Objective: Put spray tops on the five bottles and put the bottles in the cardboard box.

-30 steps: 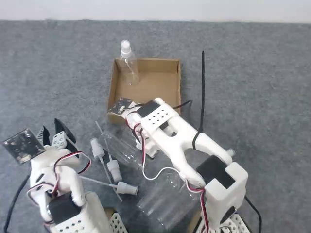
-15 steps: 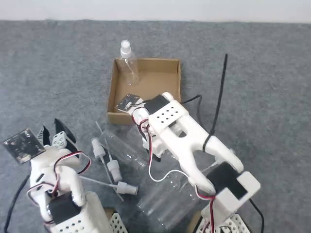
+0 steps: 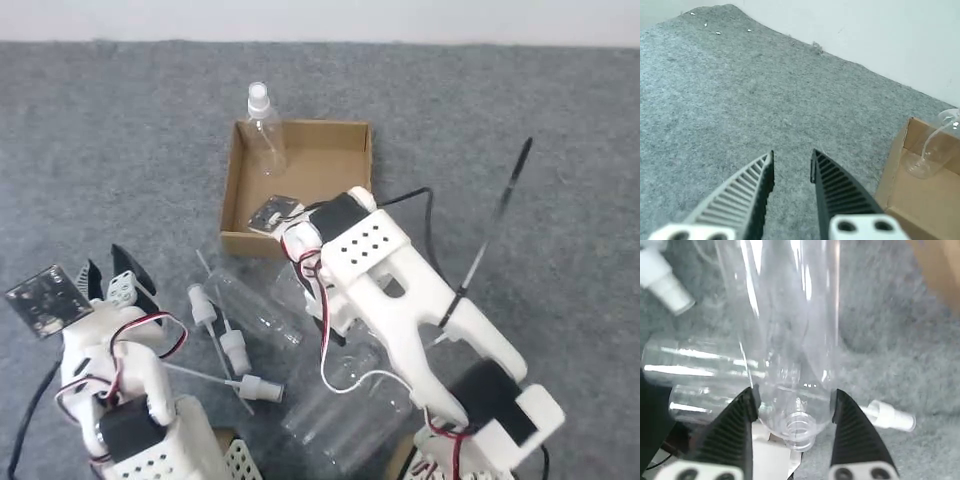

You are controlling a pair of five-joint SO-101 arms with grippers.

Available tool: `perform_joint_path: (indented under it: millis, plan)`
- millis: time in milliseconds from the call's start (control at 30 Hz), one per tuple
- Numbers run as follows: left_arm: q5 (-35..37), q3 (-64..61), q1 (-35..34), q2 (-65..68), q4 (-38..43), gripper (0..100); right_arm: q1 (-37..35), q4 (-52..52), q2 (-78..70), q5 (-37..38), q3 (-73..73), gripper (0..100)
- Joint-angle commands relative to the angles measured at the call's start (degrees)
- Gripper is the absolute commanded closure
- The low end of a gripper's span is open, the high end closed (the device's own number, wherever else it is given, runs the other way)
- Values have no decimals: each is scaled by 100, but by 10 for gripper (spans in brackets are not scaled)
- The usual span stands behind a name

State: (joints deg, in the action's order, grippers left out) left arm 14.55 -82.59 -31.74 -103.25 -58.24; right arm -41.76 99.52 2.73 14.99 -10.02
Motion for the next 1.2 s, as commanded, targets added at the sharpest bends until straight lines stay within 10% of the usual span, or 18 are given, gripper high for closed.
perform_joint_path:
  millis: [0, 533, 1167]
  plan:
    - [26, 40, -26, -70, 167, 884, 286, 189, 541, 53, 352, 989]
    - [26, 40, -26, -70, 167, 884, 1974, 171, 1068, -35, 352, 991]
    - [26, 40, -18, -70, 167, 884, 2914, -787, 1095, -4062, 352, 991]
